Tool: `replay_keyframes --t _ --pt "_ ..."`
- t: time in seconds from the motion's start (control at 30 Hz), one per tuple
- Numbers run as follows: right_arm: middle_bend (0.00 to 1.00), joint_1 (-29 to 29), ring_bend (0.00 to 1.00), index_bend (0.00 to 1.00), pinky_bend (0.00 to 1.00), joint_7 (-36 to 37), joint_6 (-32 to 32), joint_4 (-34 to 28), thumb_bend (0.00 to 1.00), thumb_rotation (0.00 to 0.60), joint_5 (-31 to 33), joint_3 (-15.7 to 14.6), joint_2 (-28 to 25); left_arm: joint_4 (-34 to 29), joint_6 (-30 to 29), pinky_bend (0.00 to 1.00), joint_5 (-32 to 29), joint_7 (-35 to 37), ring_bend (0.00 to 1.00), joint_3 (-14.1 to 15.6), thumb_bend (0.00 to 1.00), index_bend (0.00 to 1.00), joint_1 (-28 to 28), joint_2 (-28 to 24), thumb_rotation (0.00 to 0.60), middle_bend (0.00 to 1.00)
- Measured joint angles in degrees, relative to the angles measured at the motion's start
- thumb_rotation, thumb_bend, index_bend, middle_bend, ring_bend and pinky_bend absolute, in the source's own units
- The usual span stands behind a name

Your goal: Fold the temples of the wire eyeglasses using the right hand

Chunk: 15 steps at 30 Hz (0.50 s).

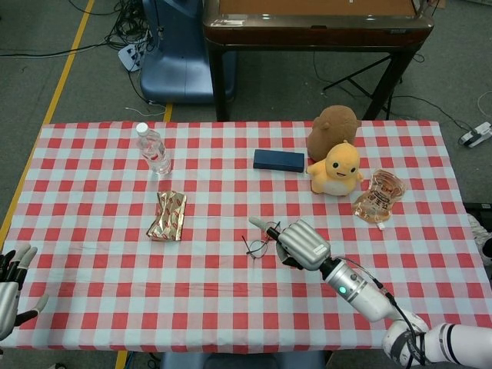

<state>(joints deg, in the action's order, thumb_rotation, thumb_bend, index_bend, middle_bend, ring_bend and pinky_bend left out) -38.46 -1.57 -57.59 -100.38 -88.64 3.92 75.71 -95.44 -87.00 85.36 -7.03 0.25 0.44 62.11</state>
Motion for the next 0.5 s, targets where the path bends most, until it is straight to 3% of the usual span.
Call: replay_keyframes --t 0.27,0.5 --pt "1.00 -0.4 1.00 0.00 1.00 -3.0 1.8 -2.3 1.00 0.600 -2.5 -2.7 0.2 0.2 0.5 0.00 -0.5 0.2 0.01 0.1 0.29 0.00 0.1 0.0 0.600 0.00" --pt "1.00 -1.2 1.00 0.00 1.00 -4.9 6.5 0.5 1.00 0.600 0.0 -4.3 3.2 0.6 0.6 0.00 -0.5 0.5 0.01 0.2 0.29 0.00 0.1 0.2 0.600 0.00"
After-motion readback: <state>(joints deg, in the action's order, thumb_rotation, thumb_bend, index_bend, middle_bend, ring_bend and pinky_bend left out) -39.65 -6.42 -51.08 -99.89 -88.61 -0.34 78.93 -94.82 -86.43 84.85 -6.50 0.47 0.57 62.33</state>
